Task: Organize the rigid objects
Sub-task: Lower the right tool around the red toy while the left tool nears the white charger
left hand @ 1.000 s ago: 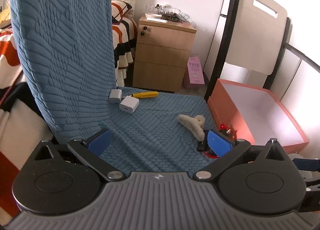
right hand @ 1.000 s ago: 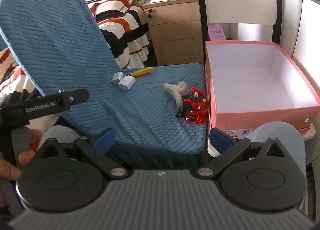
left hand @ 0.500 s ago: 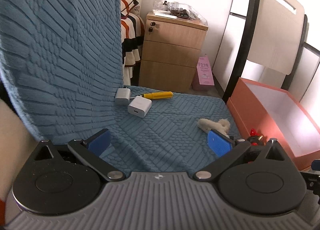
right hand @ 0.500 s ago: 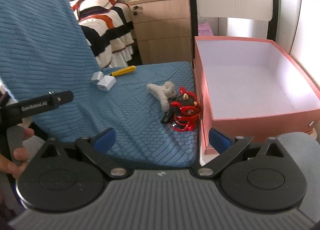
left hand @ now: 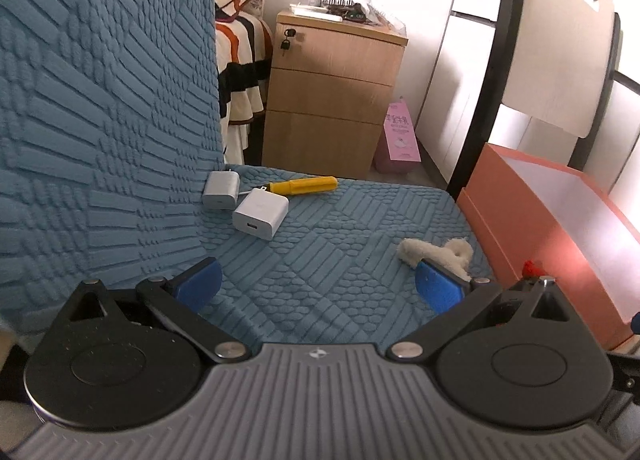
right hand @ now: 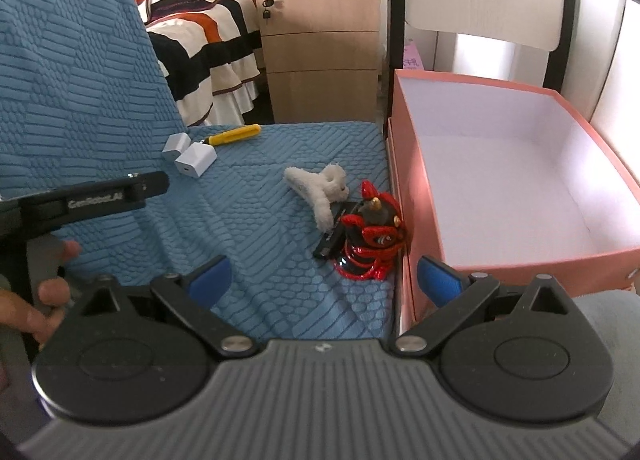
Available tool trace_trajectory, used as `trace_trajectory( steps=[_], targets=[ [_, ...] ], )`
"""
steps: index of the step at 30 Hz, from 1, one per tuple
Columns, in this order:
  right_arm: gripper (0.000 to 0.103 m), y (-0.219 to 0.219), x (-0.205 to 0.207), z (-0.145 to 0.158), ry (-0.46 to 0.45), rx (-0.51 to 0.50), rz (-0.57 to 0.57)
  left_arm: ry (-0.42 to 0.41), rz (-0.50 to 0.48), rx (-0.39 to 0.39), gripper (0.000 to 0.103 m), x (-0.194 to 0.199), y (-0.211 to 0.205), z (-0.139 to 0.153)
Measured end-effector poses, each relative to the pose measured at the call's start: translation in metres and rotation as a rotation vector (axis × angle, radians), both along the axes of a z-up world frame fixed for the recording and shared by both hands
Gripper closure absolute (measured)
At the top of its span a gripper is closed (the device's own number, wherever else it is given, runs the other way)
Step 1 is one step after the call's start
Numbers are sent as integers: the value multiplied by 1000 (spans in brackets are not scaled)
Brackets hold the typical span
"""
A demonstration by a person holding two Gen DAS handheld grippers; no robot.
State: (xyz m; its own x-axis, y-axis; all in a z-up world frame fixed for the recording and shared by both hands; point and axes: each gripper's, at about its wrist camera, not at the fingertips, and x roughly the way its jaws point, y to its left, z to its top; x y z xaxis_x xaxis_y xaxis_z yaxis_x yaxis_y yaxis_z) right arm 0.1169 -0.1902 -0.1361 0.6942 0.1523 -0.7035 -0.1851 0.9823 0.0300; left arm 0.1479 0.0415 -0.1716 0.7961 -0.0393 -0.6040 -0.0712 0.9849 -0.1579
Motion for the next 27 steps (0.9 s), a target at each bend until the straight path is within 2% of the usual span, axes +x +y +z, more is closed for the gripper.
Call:
trace_trajectory(
  steps=[3,11,16,22,27],
  targets=[
    [8,3,5,-2,1,-13,3,8,2,-7,0,9,4,-5],
    [9,12,19,-11,4,-64,3,37,13,12,0,36,15,-21],
    [22,17,30,-17,11,-89,6,57,15,9,0,53,23,-31],
    [23,22,43,-26,1,-126,10,74,24,34,0,72,31,-42],
    [22,27,50,-31,-30,-166,56,95,24,41,0,84,35,-51]
  ],
)
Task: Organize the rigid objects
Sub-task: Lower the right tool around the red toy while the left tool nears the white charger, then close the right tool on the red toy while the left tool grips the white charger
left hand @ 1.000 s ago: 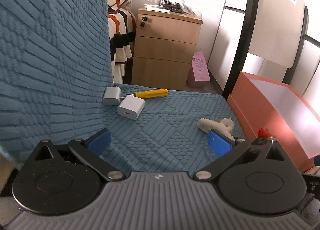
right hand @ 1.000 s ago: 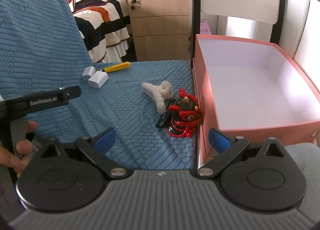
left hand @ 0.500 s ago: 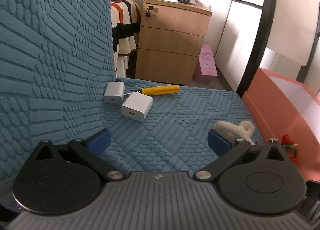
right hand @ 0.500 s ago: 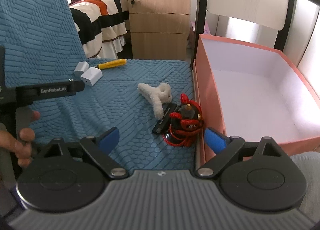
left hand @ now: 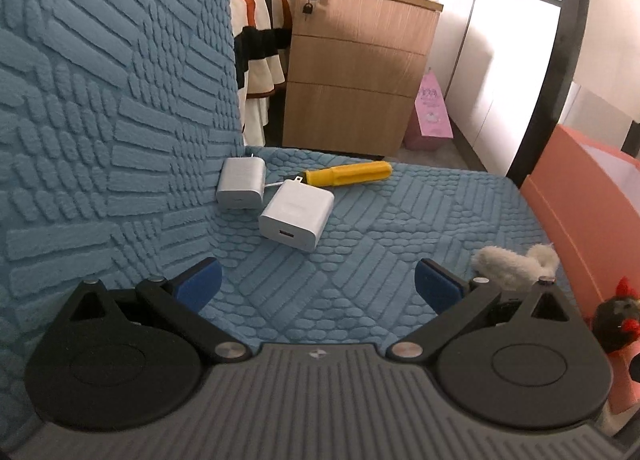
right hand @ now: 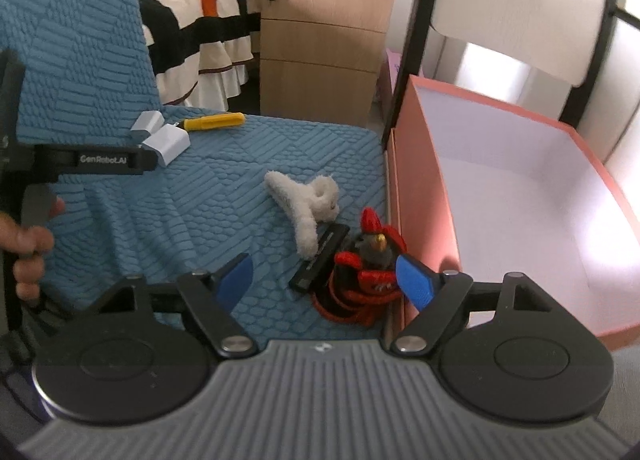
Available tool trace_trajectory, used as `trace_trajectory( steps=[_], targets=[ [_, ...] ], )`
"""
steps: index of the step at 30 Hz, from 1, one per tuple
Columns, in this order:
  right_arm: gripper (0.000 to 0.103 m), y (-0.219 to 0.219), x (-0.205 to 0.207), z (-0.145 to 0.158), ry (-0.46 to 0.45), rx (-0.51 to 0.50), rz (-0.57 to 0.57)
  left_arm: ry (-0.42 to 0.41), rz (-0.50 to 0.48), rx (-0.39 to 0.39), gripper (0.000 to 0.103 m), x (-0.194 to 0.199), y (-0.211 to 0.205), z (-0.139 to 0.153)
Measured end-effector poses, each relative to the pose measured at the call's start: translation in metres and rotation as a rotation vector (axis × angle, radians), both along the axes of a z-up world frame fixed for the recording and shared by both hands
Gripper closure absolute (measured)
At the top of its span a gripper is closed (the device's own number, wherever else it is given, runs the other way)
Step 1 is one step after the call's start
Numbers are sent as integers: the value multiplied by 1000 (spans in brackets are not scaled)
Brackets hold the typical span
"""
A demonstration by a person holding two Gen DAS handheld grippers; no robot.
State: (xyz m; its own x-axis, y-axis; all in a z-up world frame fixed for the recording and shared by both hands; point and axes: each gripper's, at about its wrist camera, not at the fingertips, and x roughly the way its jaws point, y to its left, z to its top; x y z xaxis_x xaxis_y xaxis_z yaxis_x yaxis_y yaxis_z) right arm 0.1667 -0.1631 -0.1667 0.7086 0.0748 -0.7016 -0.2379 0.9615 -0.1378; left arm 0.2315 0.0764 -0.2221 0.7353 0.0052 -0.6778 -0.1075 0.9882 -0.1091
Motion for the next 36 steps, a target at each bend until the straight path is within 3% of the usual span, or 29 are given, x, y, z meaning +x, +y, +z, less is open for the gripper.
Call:
trace_trajectory(
  steps=[11,15,18,28,30,36],
  targets=[
    [23,10,5,-6,-135,-112,70,14,0,30,6,18,9,-12],
    [34,13,10,-10,-163,-123,80,19,-3,52,6,25,10,-16],
    [43,16,16,-18,-165,-169,76,29,-9,80,7,35,9,-21],
    [45,18,23,-37,-142,-298,62,51,-61,144,7,76,9,-33],
    [51,20,24,-42,-139,-336,65,58,-68,159,8,83,8,-35],
    [52,20,27,-53,-135,-416,70,86,-88,158,17,103,10,-46]
  ],
)
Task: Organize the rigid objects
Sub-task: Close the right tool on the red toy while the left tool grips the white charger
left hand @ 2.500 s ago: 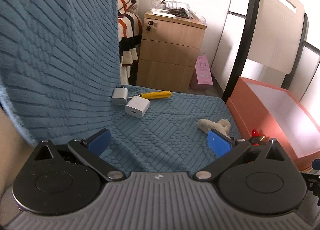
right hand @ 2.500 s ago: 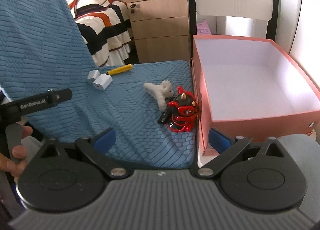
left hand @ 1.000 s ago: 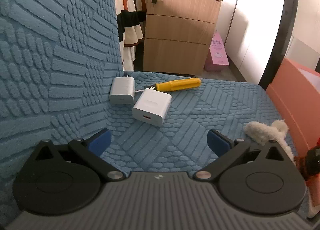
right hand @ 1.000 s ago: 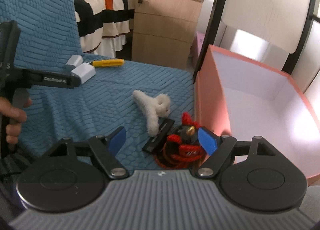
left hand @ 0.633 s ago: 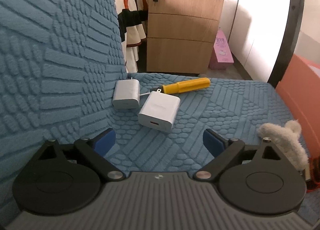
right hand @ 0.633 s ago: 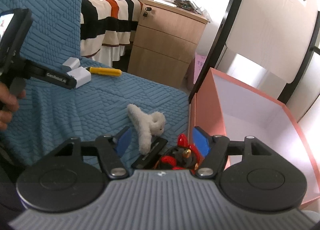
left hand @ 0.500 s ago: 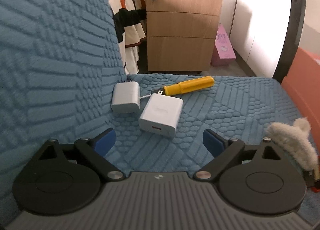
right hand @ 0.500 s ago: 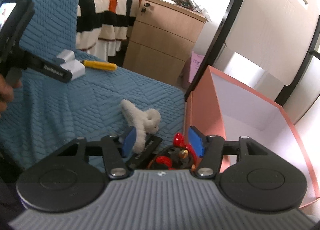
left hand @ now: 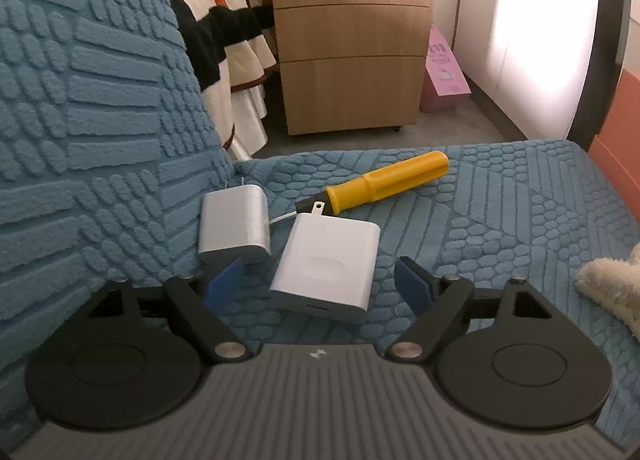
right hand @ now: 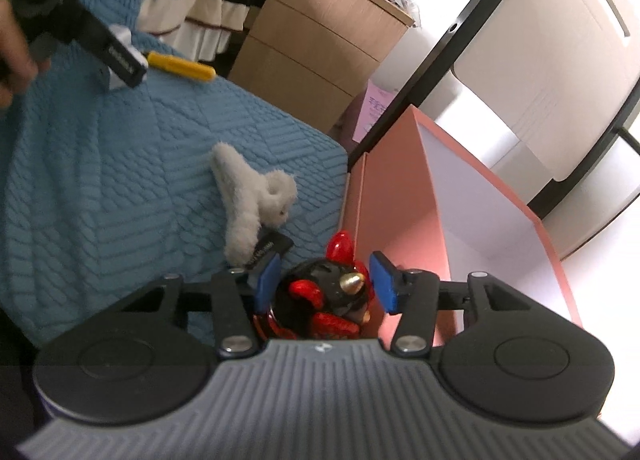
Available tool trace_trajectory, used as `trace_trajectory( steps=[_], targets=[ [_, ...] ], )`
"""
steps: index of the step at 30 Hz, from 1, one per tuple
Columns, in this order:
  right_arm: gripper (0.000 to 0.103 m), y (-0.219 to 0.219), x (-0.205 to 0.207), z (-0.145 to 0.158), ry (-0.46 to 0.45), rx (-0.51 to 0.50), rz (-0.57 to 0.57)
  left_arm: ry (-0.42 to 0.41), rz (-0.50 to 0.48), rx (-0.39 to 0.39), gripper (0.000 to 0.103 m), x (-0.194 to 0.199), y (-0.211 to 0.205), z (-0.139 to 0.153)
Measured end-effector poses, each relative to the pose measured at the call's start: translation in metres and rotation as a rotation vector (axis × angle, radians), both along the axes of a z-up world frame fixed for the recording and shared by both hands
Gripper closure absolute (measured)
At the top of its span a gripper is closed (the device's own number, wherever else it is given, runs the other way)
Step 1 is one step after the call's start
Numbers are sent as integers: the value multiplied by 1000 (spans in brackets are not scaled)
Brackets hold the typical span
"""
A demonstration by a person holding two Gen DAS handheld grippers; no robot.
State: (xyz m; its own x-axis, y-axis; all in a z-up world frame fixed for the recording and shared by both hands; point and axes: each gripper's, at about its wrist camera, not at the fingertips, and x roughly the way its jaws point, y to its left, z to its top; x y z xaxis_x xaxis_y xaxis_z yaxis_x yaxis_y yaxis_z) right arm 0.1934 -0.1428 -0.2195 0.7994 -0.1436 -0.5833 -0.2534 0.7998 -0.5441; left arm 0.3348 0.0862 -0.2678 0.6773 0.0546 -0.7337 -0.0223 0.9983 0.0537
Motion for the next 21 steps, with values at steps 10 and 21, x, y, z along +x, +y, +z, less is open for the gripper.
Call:
trace_trajectory(
  steps=[10,21],
  targets=[
    [64,6,-2,4,-3,-12,29,-6,-15,26,38,7,-10,-6],
    [65,5,-5,20,21,95,36,24,18,-53,43,-23,-5,2]
  ],
)
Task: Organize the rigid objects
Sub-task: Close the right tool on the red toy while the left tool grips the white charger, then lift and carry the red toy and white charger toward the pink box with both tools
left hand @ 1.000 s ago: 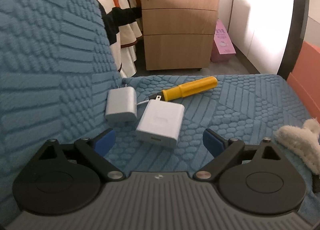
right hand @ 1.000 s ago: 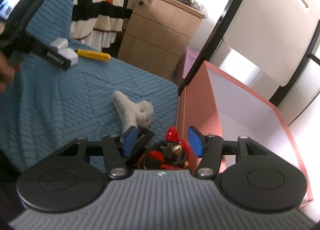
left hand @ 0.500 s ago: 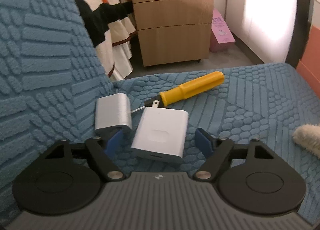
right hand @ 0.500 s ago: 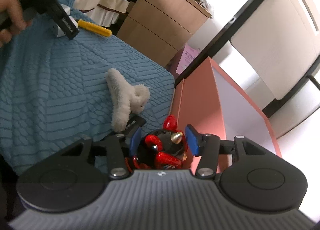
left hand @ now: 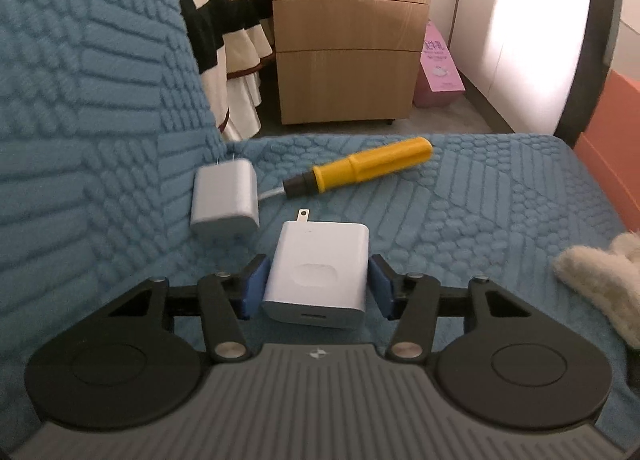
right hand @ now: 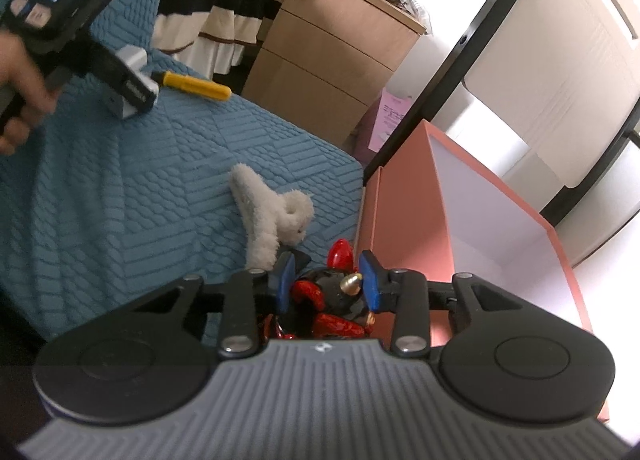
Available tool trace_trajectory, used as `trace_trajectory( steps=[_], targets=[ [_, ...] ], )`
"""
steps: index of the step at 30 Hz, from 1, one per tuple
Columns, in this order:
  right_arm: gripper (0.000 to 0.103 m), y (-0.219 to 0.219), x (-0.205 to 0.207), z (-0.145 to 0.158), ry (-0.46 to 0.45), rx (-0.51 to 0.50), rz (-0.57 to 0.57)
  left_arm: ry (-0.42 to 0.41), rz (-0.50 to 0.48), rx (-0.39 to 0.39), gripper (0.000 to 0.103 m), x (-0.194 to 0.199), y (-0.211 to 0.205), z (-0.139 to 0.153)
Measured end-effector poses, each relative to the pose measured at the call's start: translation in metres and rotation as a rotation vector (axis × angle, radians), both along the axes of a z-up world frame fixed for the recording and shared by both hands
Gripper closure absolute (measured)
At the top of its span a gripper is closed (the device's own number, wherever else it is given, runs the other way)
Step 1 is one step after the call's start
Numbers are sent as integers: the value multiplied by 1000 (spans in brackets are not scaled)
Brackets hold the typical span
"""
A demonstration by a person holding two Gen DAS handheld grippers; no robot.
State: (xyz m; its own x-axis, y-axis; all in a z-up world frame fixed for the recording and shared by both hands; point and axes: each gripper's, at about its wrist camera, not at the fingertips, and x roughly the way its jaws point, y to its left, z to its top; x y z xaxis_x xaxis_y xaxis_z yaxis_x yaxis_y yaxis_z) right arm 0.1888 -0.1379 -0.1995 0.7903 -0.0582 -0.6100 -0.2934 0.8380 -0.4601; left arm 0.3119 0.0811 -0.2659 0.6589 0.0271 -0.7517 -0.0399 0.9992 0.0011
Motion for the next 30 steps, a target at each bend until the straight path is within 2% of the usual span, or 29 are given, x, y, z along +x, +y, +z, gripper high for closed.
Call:
trace_trajectory(
  steps=[6,10,15,21,30],
  targets=[
    [65,5,-3,17,-14,46,30,27,53,-79,43,-32,2,3],
    [65,12,-5,31,-35,78,71,37,69,-104,43,-55,-1,7],
    [65,25,0,41,-13,149,135,31,115,-136,44,-77,1,11],
    [65,43,7,37,32,208,205,9,168,-199,44,-102,7,20],
    [64,54,18,17,145,313,240,0,165,-204,44,-109,4,27]
  ],
)
